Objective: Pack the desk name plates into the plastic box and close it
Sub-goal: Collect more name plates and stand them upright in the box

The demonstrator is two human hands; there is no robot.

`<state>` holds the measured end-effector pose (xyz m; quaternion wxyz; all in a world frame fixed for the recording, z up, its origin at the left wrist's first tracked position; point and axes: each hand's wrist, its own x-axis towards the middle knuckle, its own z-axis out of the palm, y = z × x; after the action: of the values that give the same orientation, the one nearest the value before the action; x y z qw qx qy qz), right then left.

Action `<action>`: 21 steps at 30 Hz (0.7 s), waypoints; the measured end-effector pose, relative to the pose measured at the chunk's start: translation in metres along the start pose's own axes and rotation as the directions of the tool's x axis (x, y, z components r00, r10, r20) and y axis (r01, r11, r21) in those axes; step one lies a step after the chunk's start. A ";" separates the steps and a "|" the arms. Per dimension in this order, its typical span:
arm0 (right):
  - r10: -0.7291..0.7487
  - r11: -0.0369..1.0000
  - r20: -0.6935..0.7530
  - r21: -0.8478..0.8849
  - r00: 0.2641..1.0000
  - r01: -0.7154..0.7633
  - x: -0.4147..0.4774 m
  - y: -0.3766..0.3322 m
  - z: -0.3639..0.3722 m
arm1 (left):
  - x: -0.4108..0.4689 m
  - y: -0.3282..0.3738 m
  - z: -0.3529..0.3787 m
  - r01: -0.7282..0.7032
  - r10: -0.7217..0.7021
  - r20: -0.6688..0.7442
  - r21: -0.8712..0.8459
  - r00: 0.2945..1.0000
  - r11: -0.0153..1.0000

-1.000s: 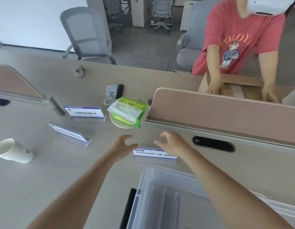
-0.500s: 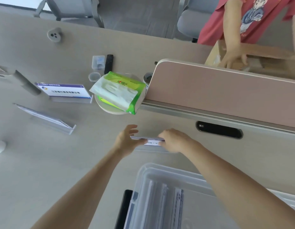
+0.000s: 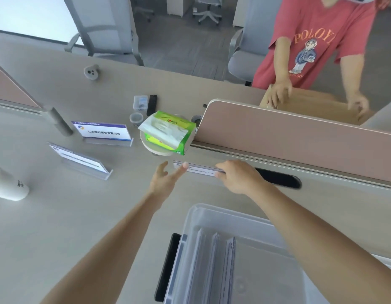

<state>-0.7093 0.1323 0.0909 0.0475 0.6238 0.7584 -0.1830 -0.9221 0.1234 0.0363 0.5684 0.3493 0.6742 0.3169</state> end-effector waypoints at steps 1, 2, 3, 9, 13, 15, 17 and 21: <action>-0.001 1.000 -0.027 0.001 1.000 0.001 -0.009 -0.003 -0.006 | -0.009 0.006 0.001 0.005 -0.004 0.027 -0.044 1.000 0.999; 0.000 1.000 -0.061 0.008 0.998 0.000 -0.017 -0.007 -0.011 | -0.020 0.015 0.002 0.002 0.005 0.066 -0.094 0.998 0.996; 0.003 1.000 -0.097 0.016 0.995 -0.001 -0.026 -0.011 -0.016 | -0.031 0.023 0.004 -0.013 0.031 0.110 -0.157 0.993 0.988; 0.020 0.996 -0.313 0.084 0.949 0.007 -0.076 -0.034 -0.035 | -0.083 0.063 0.016 -0.134 0.218 0.140 -0.450 0.966 0.883; 0.047 0.989 -0.318 0.145 0.947 -0.001 -0.111 -0.046 -0.046 | -0.105 0.079 0.023 -0.165 0.247 0.115 -0.476 0.962 0.864; 0.072 0.976 -0.283 0.218 0.956 -0.010 -0.132 -0.050 -0.051 | -0.114 0.083 0.026 -0.159 0.244 0.135 -0.454 0.960 0.877; 0.110 0.953 -0.219 0.300 0.969 -0.041 -0.153 -0.050 -0.054 | -0.122 0.084 0.032 -0.159 0.250 0.177 -0.410 0.952 0.898; 0.165 0.861 -0.089 0.500 0.982 -0.099 -0.190 -0.036 -0.048 | -0.142 0.077 0.049 -0.149 0.238 0.282 -0.304 0.929 0.941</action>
<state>-0.6952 -0.0331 0.2006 -0.1495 0.6763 0.6433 -0.3261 -0.8491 0.0493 0.1701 0.6776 0.3774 0.4856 0.4033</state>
